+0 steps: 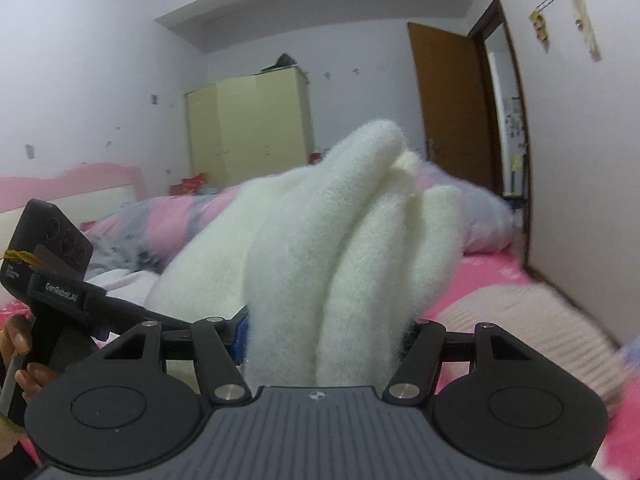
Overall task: Fold clothes
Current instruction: 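Lift the folded cream sweater with both grippers and carry it toward the clothes stack, then lower the cream sweater onto the pink-checked folded stack with both grippers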
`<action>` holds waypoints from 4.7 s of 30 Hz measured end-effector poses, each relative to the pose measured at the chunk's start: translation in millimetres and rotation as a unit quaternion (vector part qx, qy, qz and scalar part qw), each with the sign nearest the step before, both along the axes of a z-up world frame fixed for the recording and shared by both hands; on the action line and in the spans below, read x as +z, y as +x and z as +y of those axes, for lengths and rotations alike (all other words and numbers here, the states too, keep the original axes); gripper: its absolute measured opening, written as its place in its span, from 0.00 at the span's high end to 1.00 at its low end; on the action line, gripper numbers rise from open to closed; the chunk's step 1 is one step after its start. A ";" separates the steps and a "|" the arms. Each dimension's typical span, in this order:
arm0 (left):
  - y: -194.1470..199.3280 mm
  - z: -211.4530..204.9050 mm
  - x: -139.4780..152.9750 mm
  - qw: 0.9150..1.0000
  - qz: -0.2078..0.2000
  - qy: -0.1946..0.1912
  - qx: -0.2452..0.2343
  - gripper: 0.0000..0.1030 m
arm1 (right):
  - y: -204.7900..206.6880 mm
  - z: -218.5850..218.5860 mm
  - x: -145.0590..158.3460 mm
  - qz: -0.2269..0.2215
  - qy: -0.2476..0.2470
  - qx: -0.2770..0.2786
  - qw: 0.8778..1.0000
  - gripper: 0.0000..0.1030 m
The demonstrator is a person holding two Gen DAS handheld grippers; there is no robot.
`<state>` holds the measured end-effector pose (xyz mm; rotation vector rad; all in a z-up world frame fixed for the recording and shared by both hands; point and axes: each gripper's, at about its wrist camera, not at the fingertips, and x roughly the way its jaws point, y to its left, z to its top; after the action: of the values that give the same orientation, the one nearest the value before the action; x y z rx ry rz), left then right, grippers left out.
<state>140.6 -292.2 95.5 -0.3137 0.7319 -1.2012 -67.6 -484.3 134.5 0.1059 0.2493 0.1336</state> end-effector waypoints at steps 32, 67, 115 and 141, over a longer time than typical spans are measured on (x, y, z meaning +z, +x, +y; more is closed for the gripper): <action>133.7 -207.1 -77.6 0.989 0.125 0.036 -0.076 0.19 | 181.5 -216.5 -20.8 0.161 -0.004 0.017 0.987 0.37; 91.9 -96.4 -128.6 0.994 0.084 -0.069 0.004 0.18 | 234.9 -261.4 -74.2 0.204 0.044 0.045 0.977 0.09; 146.6 -161.9 -106.0 0.990 -0.069 0.069 0.103 0.11 | 45.9 -241.4 -147.6 -0.021 0.076 -0.252 0.964 0.63; 149.7 -166.7 -109.8 0.990 -0.076 0.070 0.096 0.08 | 169.9 -177.9 -86.8 0.054 -0.036 -0.257 0.964 0.77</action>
<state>290.2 -458.9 -14.3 -0.1686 0.6342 -0.9736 102.3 -662.3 47.7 0.1018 0.3269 -0.3988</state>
